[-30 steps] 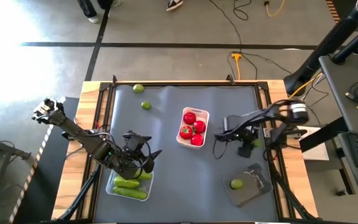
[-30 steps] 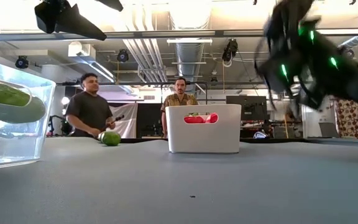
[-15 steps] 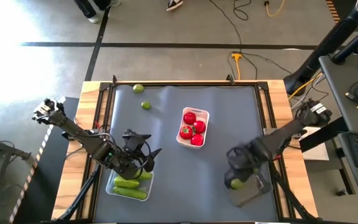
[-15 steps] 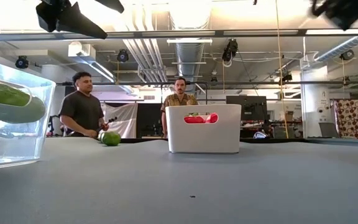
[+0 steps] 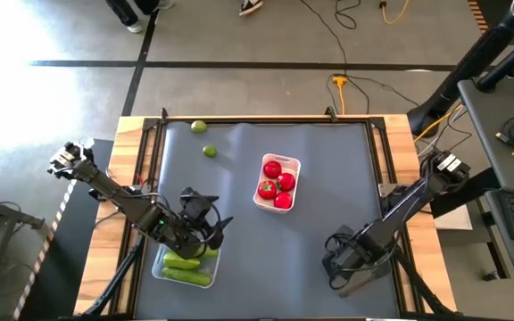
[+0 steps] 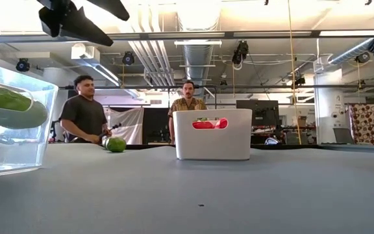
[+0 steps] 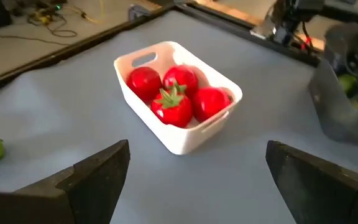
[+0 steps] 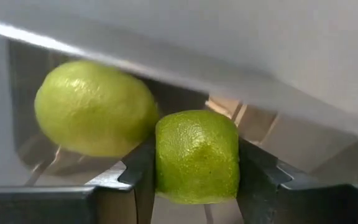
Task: Sort produce into baskets
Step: Put the bottom right lime into the black transparent bin, then put the bottom lime into the black transparent bin
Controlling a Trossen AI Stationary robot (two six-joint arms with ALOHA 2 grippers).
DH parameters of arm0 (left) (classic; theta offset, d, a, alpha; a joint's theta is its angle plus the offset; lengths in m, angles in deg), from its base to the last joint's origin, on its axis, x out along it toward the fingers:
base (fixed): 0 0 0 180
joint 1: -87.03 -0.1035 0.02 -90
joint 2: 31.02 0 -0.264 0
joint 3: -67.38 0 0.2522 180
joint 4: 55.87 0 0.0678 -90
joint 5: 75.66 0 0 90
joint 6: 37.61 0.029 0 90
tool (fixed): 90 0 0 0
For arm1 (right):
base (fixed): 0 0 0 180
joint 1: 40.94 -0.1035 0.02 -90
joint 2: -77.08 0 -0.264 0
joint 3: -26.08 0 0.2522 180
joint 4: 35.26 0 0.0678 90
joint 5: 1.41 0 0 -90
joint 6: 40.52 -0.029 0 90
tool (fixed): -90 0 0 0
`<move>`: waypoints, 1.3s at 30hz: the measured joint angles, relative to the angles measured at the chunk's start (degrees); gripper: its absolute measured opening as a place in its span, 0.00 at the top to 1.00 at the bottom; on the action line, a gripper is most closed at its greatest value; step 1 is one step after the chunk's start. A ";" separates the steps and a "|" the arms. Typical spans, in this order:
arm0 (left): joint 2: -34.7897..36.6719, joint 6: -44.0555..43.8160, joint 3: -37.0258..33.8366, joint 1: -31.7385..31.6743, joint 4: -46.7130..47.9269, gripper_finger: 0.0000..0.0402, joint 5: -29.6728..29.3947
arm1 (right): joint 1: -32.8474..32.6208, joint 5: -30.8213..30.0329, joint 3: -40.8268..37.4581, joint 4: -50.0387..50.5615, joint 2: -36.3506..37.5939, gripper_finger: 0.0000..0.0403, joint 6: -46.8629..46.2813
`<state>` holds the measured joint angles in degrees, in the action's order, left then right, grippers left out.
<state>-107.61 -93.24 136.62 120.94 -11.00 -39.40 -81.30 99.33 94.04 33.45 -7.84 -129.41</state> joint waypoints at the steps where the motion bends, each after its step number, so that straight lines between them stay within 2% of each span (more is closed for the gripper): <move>1: 0.00 0.05 0.00 0.03 -0.04 0.10 0.38 | -0.02 -0.90 -0.23 -0.05 0.00 0.60 -0.02; 5: 0.07 1.72 0.00 0.17 -1.20 0.10 3.60 | 0.13 -2.38 -0.53 -1.06 -0.10 0.55 0.80; 12: 0.37 2.09 0.00 0.17 -5.57 0.10 4.17 | 0.13 -2.40 -0.48 -1.33 -0.44 0.45 0.96; 18: 1.00 0.23 0.00 -2.20 -3.08 0.10 7.08 | 0.13 -2.36 4.69 2.62 0.22 0.35 1.36; 24: 3.30 -1.03 0.00 -14.54 1.77 0.10 16.08 | 0.67 -8.13 16.36 12.78 0.39 0.28 4.18; 31: 1.30 -0.14 0.00 -33.35 7.35 0.10 23.23 | 1.76 -22.19 27.34 18.57 0.48 0.26 5.07; 34: -0.06 1.59 0.00 -40.64 7.65 0.10 24.76 | 2.15 -26.87 30.33 18.47 0.48 0.27 6.03; 39: -3.32 0.80 -0.04 -48.79 7.43 0.10 25.23 | 3.40 -30.41 32.58 18.45 0.48 0.27 9.66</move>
<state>-110.93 -92.44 136.58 72.14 -3.56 -14.17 -77.91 68.92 126.62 51.90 -7.36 -119.75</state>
